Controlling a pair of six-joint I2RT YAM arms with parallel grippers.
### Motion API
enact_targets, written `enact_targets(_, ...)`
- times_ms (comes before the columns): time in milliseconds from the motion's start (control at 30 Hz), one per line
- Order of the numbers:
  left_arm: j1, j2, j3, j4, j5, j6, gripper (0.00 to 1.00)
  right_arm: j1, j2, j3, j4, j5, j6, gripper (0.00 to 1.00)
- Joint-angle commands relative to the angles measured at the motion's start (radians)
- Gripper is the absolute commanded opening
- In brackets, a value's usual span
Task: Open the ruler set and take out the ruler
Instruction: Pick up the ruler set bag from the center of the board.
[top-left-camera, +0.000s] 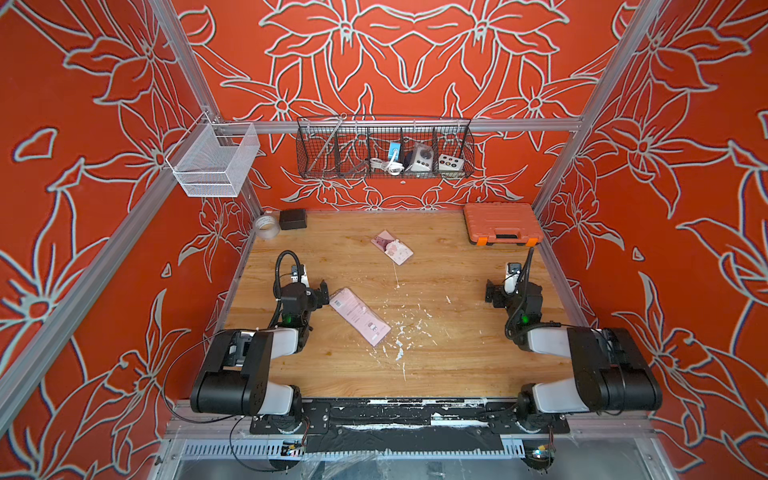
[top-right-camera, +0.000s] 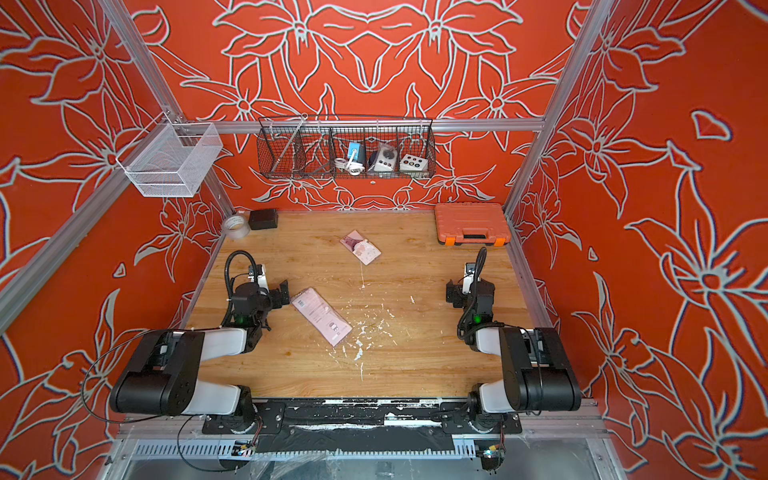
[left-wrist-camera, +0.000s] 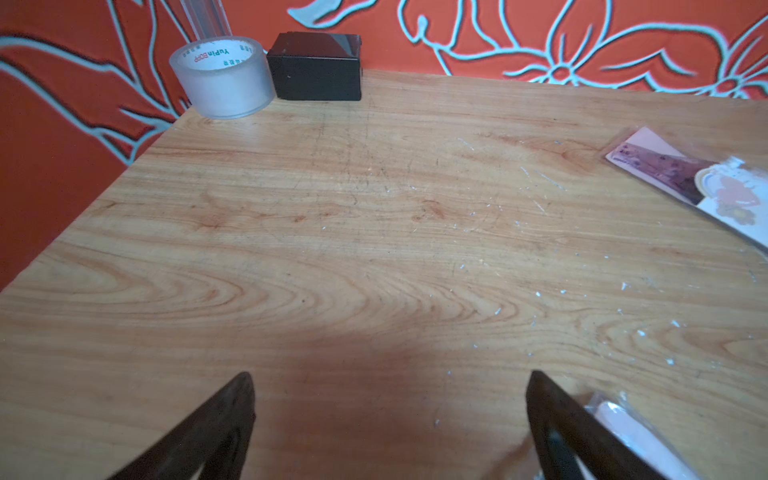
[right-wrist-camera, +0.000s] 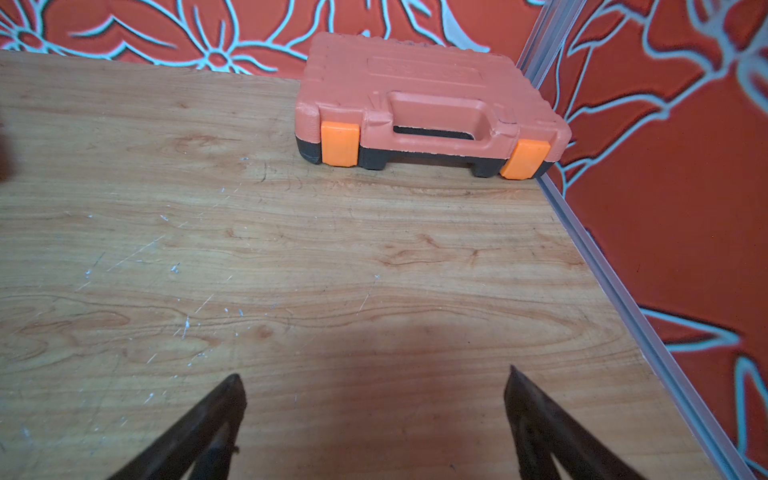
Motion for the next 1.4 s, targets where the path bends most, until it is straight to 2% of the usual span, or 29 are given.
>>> enact_targets(0, -0.156, -0.169, 0.088, -0.149, -0.355, 0.026, 1.00, 0.049, -0.137, 0.153, -0.271, 0.111, -0.030, 0.98)
enact_targets(33, -0.178, -0.238, 0.092, -0.171, -0.425, -0.068, 1.00, 0.067, -0.202, 0.265, -0.489, 0.186, 0.069, 0.98)
enact_targets(67, -0.173, -0.340, 0.112, -0.286, -0.345, -0.232, 1.00, 0.060, -0.245, 0.392, -0.729, 0.203, 0.278, 0.98)
enact_targets(100, -0.172, -0.427, 0.116, -0.322, -0.237, -0.309, 1.00, 0.055, -0.264, 0.463, -0.841, 0.163, 0.410, 0.98)
enact_targets(133, -0.185, -0.463, 0.114, -0.324, -0.167, -0.365, 1.00, 0.055, -0.271, 0.474, -0.846, 0.131, 0.543, 0.98)
enact_targets(167, -0.210, -0.480, 0.130, -0.378, -0.159, -0.451, 0.99, 0.055, -0.266, 0.463, -0.827, 0.084, 0.719, 0.98)
enact_targets(200, -0.223, -0.472, 0.165, -0.458, -0.130, -0.519, 0.85, 0.042, -0.248, 0.447, -0.733, -0.117, 0.751, 0.92)
enact_targets(233, -0.228, -0.450, 0.205, -0.535, -0.082, -0.557, 0.77, 0.054, -0.215, 0.441, -0.621, -0.294, 0.713, 0.85)
enact_targets(267, -0.229, -0.415, 0.253, -0.640, -0.035, -0.593, 0.74, 0.106, -0.172, 0.484, -0.626, -0.384, 0.670, 0.93)
enact_targets(333, -0.230, -0.351, 0.285, -0.778, 0.032, -0.666, 0.83, 0.290, -0.118, 0.630, -0.866, -0.215, 0.504, 0.93)
enact_targets(400, -0.229, -0.336, 0.260, -0.856, 0.090, -0.718, 0.84, 0.454, -0.049, 0.719, -0.985, -0.121, 0.340, 0.93)
enact_targets(433, -0.229, -0.341, 0.235, -0.866, 0.109, -0.737, 0.84, 0.486, -0.020, 0.744, -1.009, -0.128, 0.312, 0.90)
enact_targets(500, -0.230, -0.353, 0.159, -0.856, 0.136, -0.791, 0.83, 0.516, 0.041, 0.750, -0.987, -0.275, 0.267, 0.81)
enact_targets(567, -0.230, -0.350, 0.110, -0.818, 0.178, -0.800, 0.81, 0.544, 0.091, 0.773, -1.000, -0.326, 0.269, 0.71)
enact_targets(600, -0.230, -0.341, 0.096, -0.809, 0.187, -0.803, 0.81, 0.559, 0.110, 0.786, -1.005, -0.328, 0.269, 0.69)
enact_targets(700, -0.230, -0.289, 0.064, -0.743, 0.217, -0.787, 0.81, 0.626, 0.186, 0.835, -1.040, -0.335, 0.228, 0.68)
enact_targets(800, -0.230, -0.209, 0.066, -0.675, 0.256, -0.739, 0.82, 0.698, 0.283, 0.911, -1.105, -0.269, 0.204, 0.66)
enact_targets(867, -0.231, -0.159, 0.060, -0.591, 0.292, -0.700, 0.82, 0.729, 0.337, 0.943, -1.119, -0.274, 0.202, 0.64)
enact_targets(1100, -0.264, -0.016, 0.060, -0.362, 0.351, -0.606, 0.78, 0.744, 0.398, 0.913, -1.008, -0.327, 0.328, 0.63)
enact_targets(1167, -0.279, 0.027, 0.083, -0.323, 0.392, -0.576, 0.74, 0.745, 0.395, 0.892, -0.983, -0.326, 0.350, 0.63)
enact_targets(1267, -0.298, 0.046, 0.088, -0.326, 0.400, -0.579, 0.69, 0.776, 0.405, 0.885, -1.004, -0.280, 0.340, 0.65)
enact_targets(1367, -0.312, -0.007, 0.005, -0.283, 0.363, -0.608, 0.68, 0.821, 0.424, 0.886, -1.030, -0.202, 0.329, 0.66)
